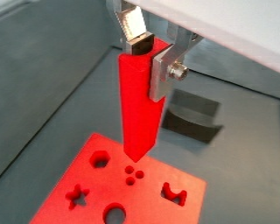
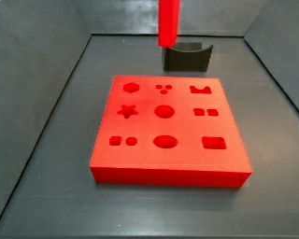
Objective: Insert the arch object.
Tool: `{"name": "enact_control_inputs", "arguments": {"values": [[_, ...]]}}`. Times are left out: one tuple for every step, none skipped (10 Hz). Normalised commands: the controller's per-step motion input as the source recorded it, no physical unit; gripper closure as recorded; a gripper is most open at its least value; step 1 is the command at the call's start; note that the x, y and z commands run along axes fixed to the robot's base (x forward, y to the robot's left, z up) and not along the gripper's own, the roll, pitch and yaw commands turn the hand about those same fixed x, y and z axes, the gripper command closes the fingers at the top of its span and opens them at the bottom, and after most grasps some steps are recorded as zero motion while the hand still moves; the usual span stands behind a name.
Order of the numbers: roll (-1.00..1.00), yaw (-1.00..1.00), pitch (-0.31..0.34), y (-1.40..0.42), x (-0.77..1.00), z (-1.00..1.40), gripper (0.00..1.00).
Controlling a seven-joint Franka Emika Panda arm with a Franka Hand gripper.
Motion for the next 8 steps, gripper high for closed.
{"name": "enact_control_inputs", "arguments": {"values": [[0.0, -0.97, -0.059, 0.08, 0.14, 0.03, 1.0], [0.0, -0.98, -0.053, 0.07, 0.15, 0.0, 1.0], [0.0, -0.98, -0.069, 0.07, 0.14, 0.0, 1.0], [0.02, -0.99, -0.076, 0.06, 0.14, 0.0, 1.0], [0.06, -0.98, -0.081, 0.04, 0.15, -0.06, 1.0], [0.08, -0.97, -0.083, 0.03, 0.16, -0.09, 1.0], [0.09, -0.98, -0.076, 0.02, 0.15, -0.11, 1.0], [0.1, -0.97, -0.074, 0.02, 0.16, -0.11, 1.0]]}}
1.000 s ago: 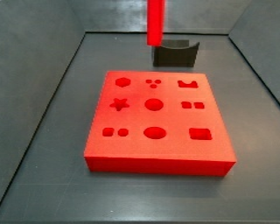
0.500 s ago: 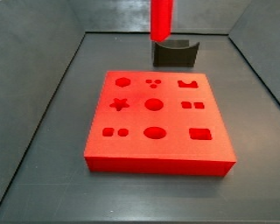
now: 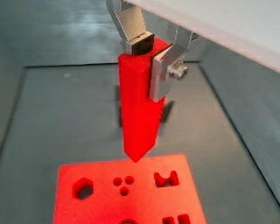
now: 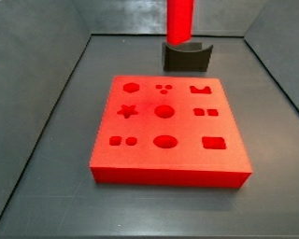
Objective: Insert the arch object.
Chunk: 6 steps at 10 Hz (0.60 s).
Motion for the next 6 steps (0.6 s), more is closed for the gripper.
{"name": "enact_control_inputs", "arguments": {"values": [[0.1, -0.97, -0.073, 0.02, 0.17, -0.12, 1.0], [0.1, -0.9, -0.084, 0.02, 0.25, -0.14, 1.0], [0.1, -0.85, -0.071, 0.01, 0.31, -0.13, 1.0], [0.15, -0.76, -0.061, 0.0, 0.41, -0.21, 1.0], [0.12, -0.69, -0.027, 0.0, 0.47, -0.34, 1.0], [0.02, -0.69, 0.0, 0.0, 0.47, -0.37, 1.0]]}}
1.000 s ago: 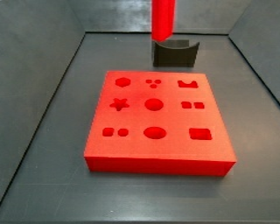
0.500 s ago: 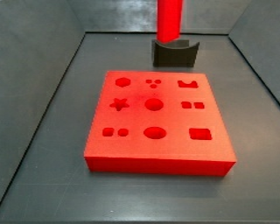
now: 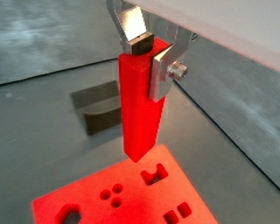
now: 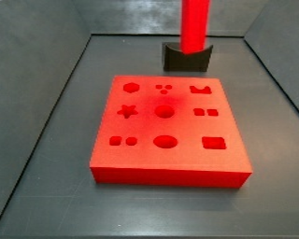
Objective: Insert the arch object.
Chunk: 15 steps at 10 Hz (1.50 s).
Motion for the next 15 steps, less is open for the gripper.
{"name": "enact_control_inputs", "arguments": {"values": [[0.01, -0.61, 0.0, 0.0, 0.55, -0.38, 1.0], [0.0, -0.54, 0.0, -0.02, 0.61, -0.33, 1.0], [0.01, 0.0, 0.0, 0.0, 0.0, 0.0, 1.0], [0.18, -0.15, 0.447, 0.0, 0.42, -0.17, 1.0], [0.15, -0.17, 0.476, 0.0, 0.35, -0.11, 1.0], [0.12, -0.29, 0.5, 0.0, 0.19, -0.05, 1.0], [0.12, -0.38, 0.466, 0.0, 0.11, -0.08, 1.0], [0.05, -0.28, 0.259, -0.12, 0.48, -0.04, 1.0], [0.0, 0.0, 0.0, -0.01, 0.03, 0.0, 1.0], [-0.01, -0.27, -0.051, -0.16, 0.01, -0.21, 1.0], [0.04, -0.65, 0.034, -0.28, 0.14, -0.17, 1.0], [0.06, -0.64, 0.059, -0.23, 0.08, -0.18, 1.0], [0.02, -0.51, 0.006, -0.13, 0.09, -0.12, 1.0], [0.0, -0.12, 0.0, 0.0, 0.0, -0.02, 1.0], [0.0, 0.03, 0.0, 0.0, 0.0, -0.02, 1.0]]}}
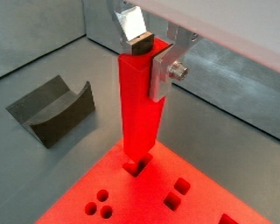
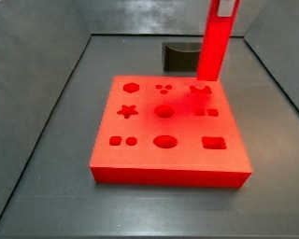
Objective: Insert the arch object.
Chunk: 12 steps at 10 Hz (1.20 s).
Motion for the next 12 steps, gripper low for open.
{"name": "enact_control_inputs", "arguments": {"values": [[0.0, 0.38, -0.027, -0.06, 0.01, -0.15, 1.0], [0.06, 0.67, -0.02, -0.11, 0.0, -0.12, 1.0], [0.05, 0.63, -0.009, -0.07, 0.03, -0.11, 1.0], [0.0, 0.07, 0.0, 0.0, 0.0, -0.02, 1.0], [0.0, 0.0, 0.0, 0.0, 0.02, -0.03, 1.0], [0.02, -0.09, 0.0, 0.0, 0.19, -0.18, 1.0], [0.04, -0.17, 0.0, 0.0, 0.25, -0.21, 1.0], [0.06, -0.14, 0.0, 0.0, 0.12, -0.23, 1.0], [0.06, -0.1, 0.0, 0.0, 0.0, -0.24, 1.0], [0.06, -0.06, 0.0, 0.0, -0.09, -0.24, 1.0], [0.0, -0.11, 0.0, 0.0, -0.34, -0.14, 1.0], [0.0, -0.01, 0.0, 0.0, -0.18, -0.07, 1.0]]}}
